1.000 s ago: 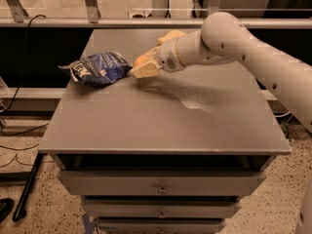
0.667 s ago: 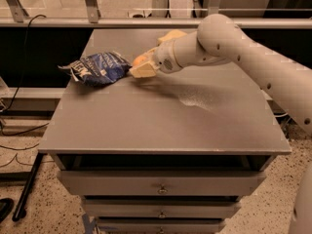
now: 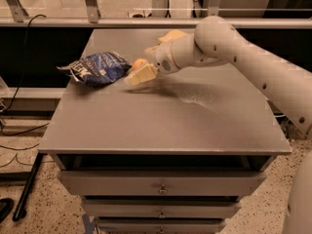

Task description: Move orange near blue chip bag

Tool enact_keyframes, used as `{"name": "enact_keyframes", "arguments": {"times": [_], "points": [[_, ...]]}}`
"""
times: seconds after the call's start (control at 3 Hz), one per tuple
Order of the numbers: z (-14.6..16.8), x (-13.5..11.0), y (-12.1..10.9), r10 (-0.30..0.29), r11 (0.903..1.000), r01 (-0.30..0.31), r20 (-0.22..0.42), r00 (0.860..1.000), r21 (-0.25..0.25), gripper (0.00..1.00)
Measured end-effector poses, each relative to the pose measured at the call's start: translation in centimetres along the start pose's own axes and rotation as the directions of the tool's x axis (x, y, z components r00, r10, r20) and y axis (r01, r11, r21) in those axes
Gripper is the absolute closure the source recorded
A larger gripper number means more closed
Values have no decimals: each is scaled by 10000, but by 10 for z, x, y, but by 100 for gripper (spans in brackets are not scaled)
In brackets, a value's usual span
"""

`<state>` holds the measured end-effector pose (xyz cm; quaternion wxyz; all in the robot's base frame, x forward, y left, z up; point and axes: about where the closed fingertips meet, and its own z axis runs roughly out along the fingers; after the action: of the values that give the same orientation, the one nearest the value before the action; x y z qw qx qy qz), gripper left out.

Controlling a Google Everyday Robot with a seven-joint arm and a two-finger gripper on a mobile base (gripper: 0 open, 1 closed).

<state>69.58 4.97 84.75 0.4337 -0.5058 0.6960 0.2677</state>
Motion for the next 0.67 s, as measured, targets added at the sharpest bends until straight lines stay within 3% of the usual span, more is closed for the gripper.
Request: {"name": "enact_keyframes", "arguments": {"times": [0.33, 0.67], "points": [[0, 0, 0, 9, 10000, -9, 5, 10000, -18, 0], [-21, 4, -9, 101, 9996, -108, 264, 9996, 273, 0]]}}
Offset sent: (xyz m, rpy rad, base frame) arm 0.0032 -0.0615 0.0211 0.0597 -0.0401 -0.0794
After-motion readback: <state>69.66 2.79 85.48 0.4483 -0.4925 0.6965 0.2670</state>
